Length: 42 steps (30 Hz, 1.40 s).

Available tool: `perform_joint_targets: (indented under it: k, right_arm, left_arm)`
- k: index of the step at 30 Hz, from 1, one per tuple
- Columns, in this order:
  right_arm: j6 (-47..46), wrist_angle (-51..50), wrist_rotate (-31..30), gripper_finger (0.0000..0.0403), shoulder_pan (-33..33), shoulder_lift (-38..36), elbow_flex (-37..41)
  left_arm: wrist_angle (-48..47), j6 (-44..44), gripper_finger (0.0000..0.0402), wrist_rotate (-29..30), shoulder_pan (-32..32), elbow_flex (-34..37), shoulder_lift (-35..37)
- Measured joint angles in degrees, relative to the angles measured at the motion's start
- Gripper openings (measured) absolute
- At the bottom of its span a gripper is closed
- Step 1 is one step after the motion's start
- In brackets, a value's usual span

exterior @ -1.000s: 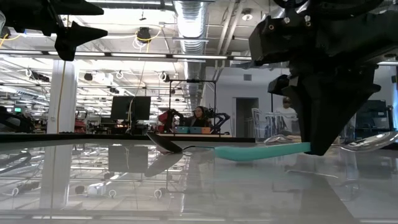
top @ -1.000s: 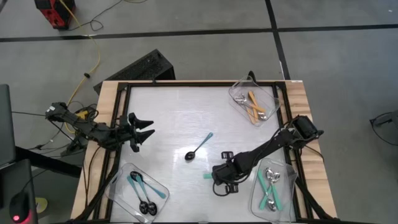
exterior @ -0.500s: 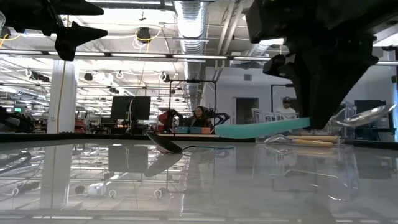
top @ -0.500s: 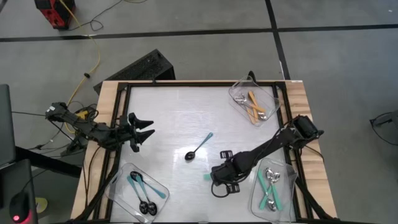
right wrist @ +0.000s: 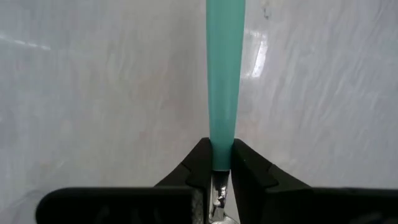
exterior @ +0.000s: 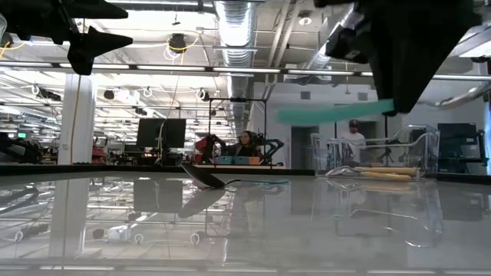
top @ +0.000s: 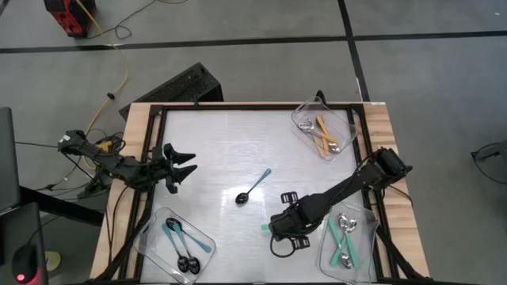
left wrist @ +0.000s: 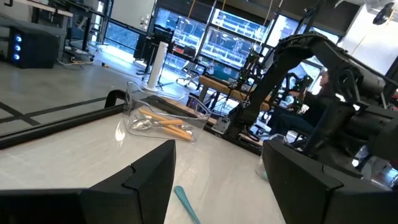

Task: Sort silverware by color (type)
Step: Put the green spoon into the bottom right transparent bin

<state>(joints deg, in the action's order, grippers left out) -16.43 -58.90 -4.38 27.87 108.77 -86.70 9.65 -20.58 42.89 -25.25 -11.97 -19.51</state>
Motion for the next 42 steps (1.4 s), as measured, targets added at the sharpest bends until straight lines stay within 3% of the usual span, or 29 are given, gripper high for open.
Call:
perform_joint_targets:
  k: [9,20,32,38,42]
  right_arm:
    - [-0.96,-7.63,-1.97,0.0066,2.62,-0.07,-4.62]
    - [-11.87,-16.37,-3.28,0.0066,6.29,-4.42,-6.59]
    - [-39.62,-26.19,-5.40,0.0066,12.00,-12.51,-6.59]
    - [-56.06,-31.30,-6.15,0.0066,15.38,-13.79,-6.55]
    - [-62.11,-31.14,-6.16,0.0066,17.80,-13.73,-6.27]
  left_arm:
    - [-0.10,0.00,0.0226,-0.01,-0.01,0.00,0.00]
    - [-0.17,0.00,0.0226,0.00,-0.01,0.00,0.02]
    - [-0.30,0.46,0.0226,0.00,0.01,-0.01,0.00]
    - [-0.28,0.46,0.0226,0.00,0.01,0.00,0.00]
    - [-0.28,0.46,0.0226,0.00,0.00,0.00,0.00]
